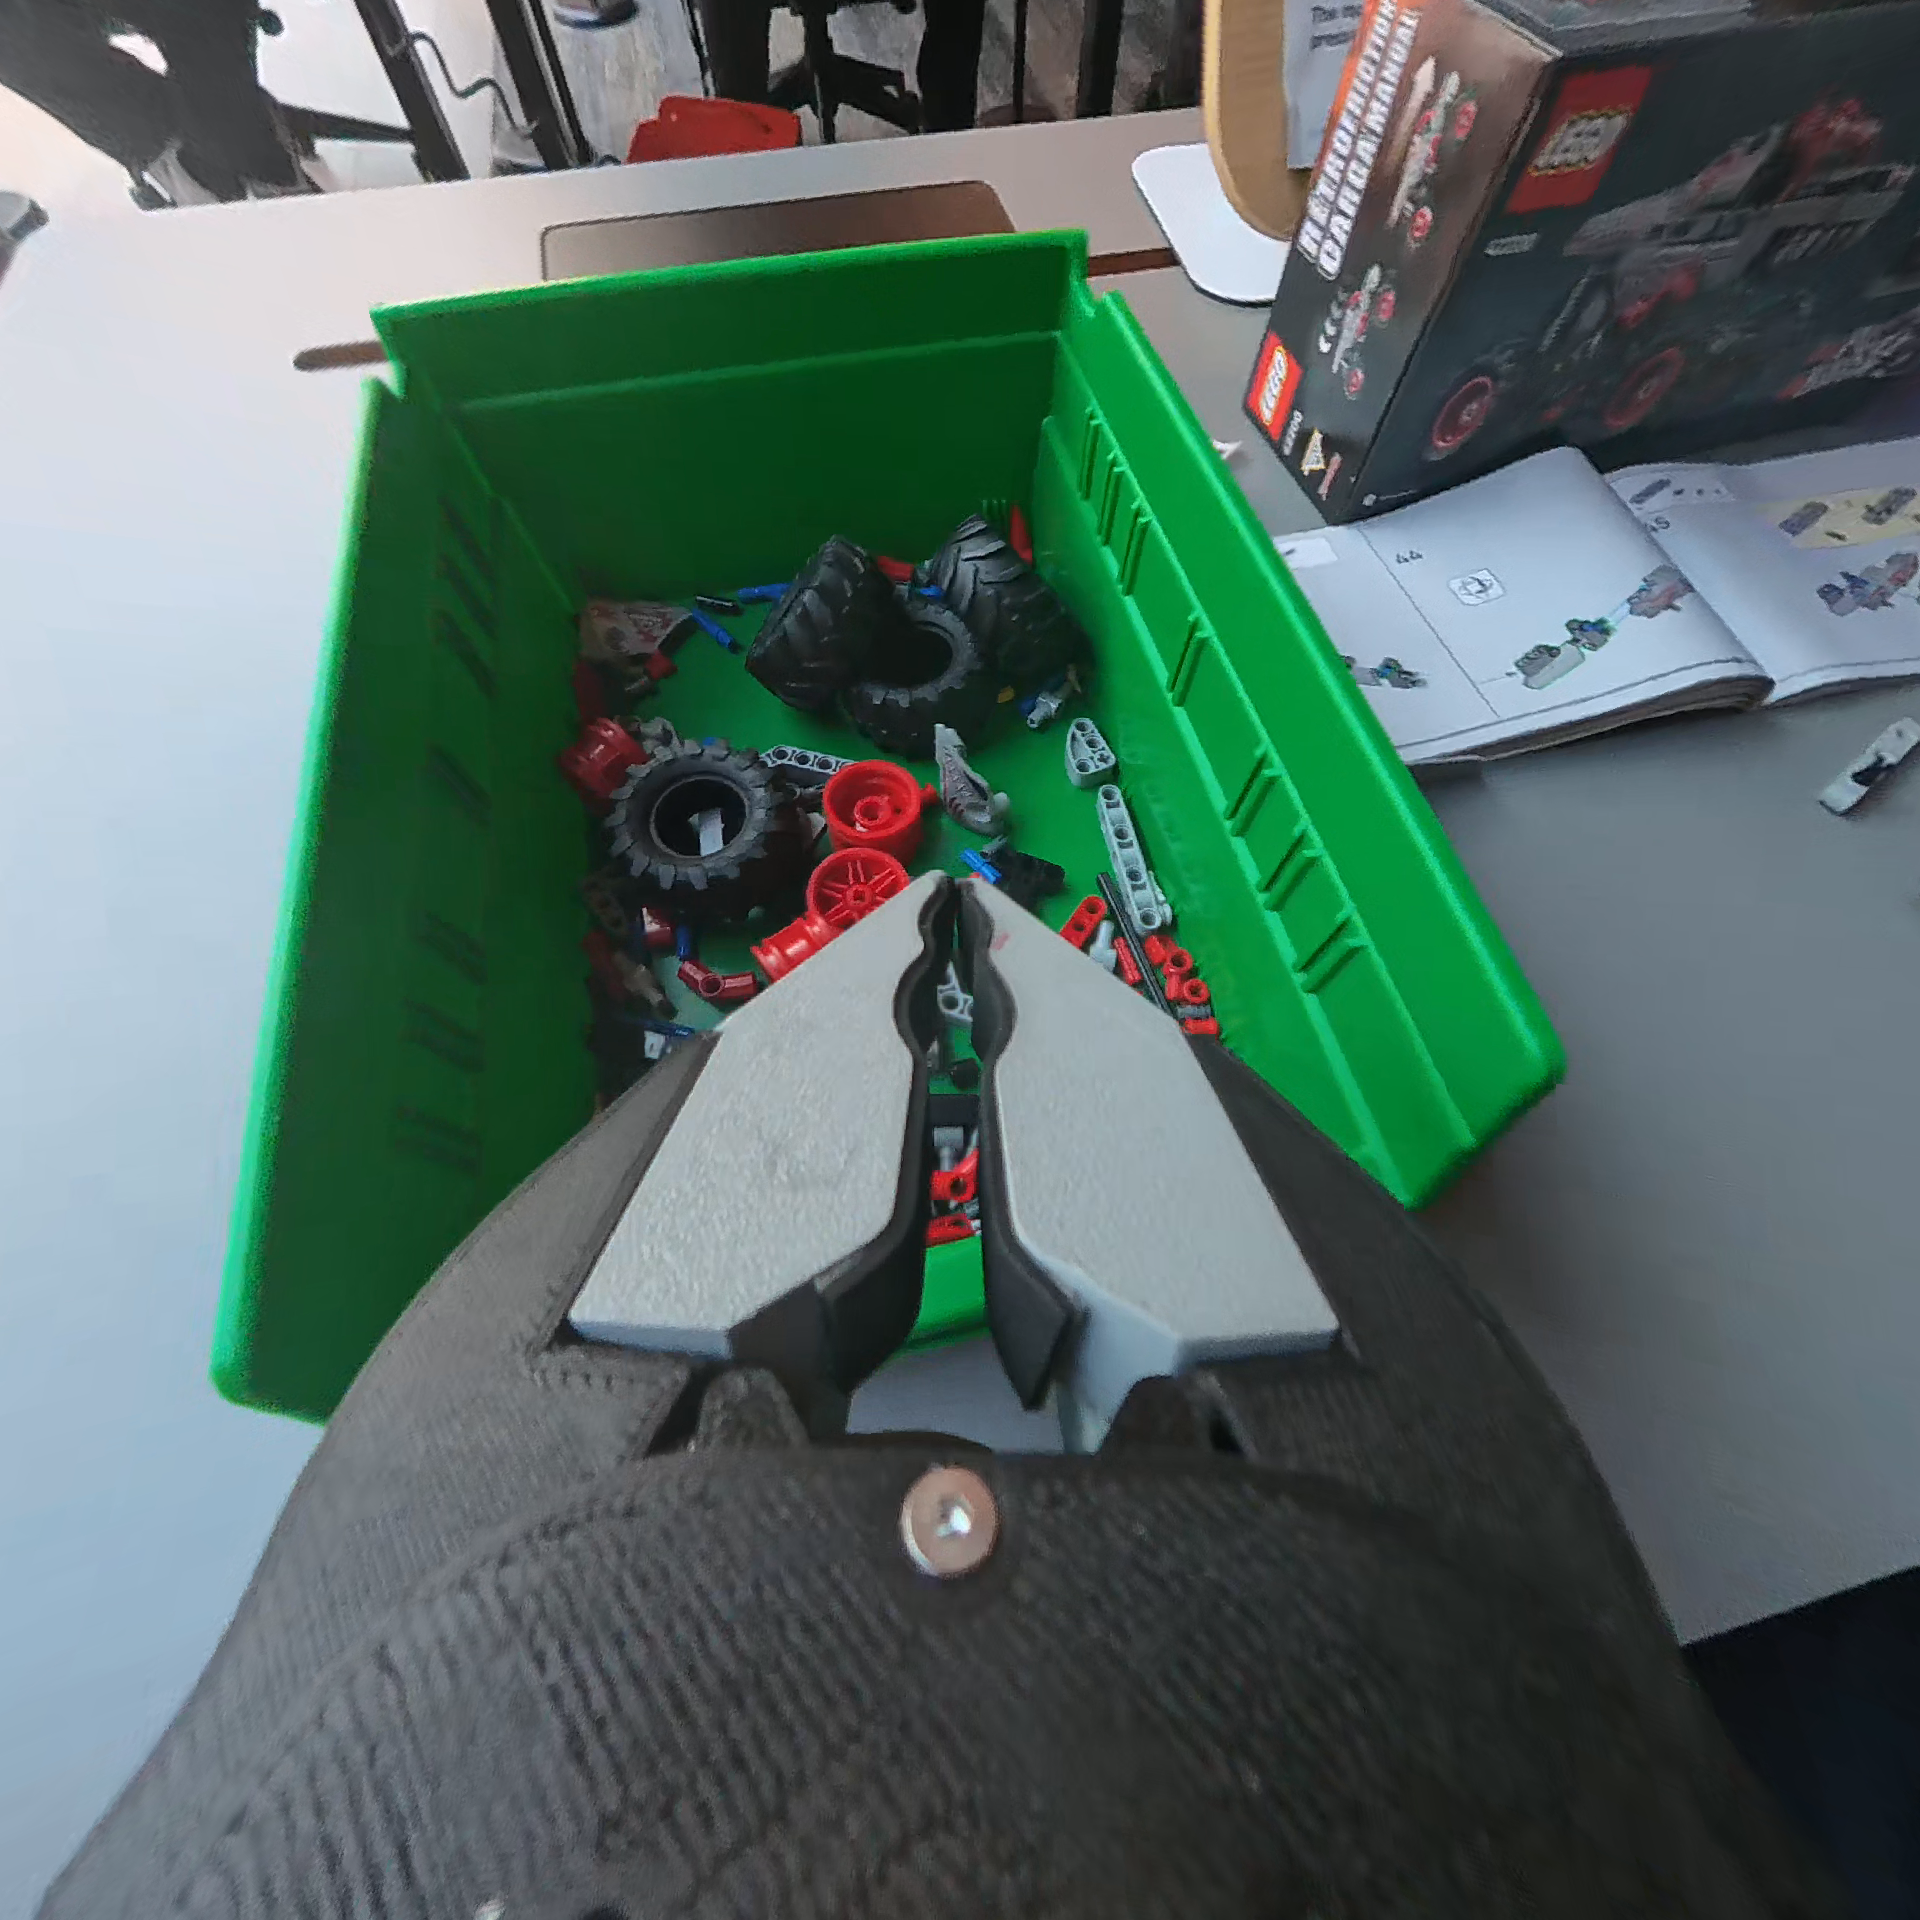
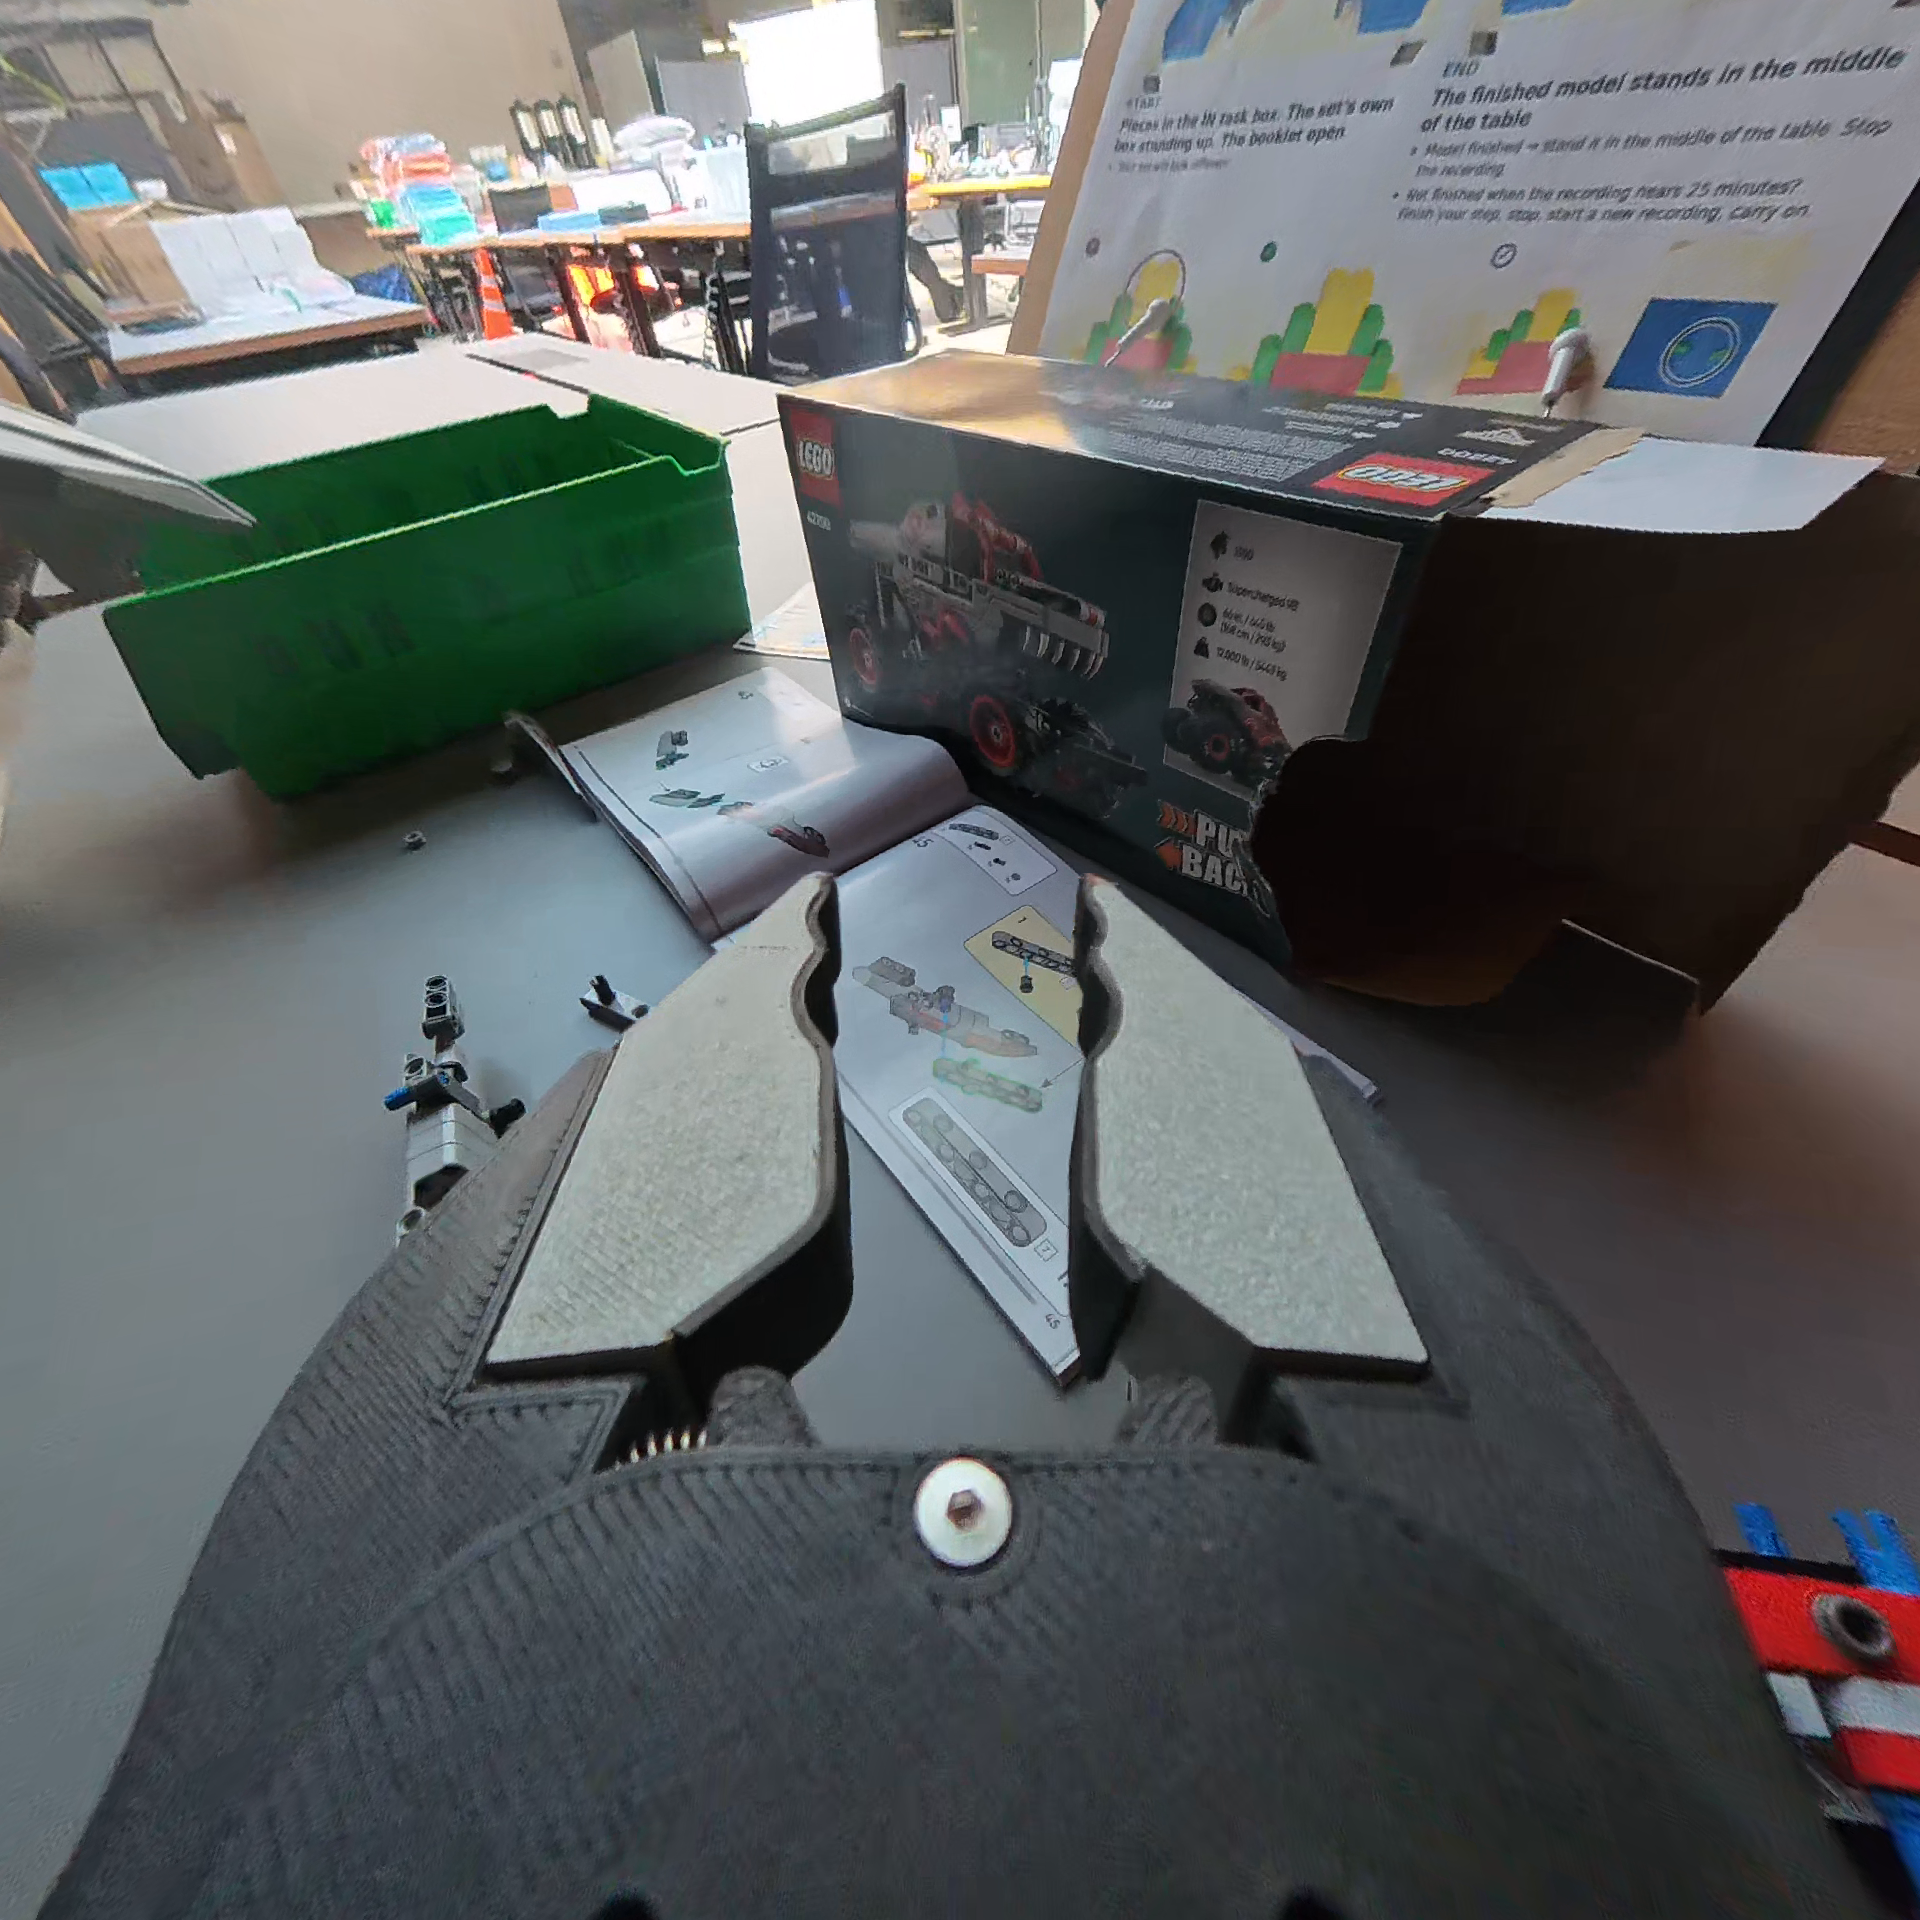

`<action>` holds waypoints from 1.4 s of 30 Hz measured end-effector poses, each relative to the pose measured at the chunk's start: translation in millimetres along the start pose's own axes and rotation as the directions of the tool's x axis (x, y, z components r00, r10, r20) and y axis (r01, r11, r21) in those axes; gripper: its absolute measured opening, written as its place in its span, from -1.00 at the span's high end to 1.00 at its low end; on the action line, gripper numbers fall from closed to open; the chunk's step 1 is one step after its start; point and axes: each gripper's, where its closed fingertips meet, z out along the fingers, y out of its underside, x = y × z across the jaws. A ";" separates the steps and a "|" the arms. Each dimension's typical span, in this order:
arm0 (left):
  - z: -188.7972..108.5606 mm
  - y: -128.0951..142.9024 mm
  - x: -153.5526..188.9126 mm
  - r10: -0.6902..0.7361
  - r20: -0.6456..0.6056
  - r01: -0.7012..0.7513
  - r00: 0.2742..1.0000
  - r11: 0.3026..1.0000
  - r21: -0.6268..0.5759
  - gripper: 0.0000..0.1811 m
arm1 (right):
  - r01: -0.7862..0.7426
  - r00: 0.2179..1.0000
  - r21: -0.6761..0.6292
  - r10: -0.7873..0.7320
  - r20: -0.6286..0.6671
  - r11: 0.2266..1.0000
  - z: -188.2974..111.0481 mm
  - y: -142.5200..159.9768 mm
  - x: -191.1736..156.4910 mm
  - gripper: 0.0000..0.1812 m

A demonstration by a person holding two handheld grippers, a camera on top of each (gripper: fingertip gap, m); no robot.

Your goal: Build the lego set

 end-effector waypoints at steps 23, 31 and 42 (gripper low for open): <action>22.5 -0.2 -14.4 0.016 -0.006 -0.016 1.000 1.000 -0.021 1.00 | 0.091 0.994 -0.004 -0.091 -0.067 0.996 3.0 -0.3 0.3 0.64; 28.1 9.3 15.4 0.080 -0.163 -0.093 0.983 0.993 -0.075 1.00 | 0.089 0.995 -0.006 -0.089 -0.039 0.996 3.2 0.2 -3.7 0.65; 30.9 19.9 102.8 0.338 -0.507 -0.470 0.793 0.869 -0.156 1.00 | 0.161 0.984 -0.027 -0.163 -0.076 0.987 6.0 4.8 -3.1 0.69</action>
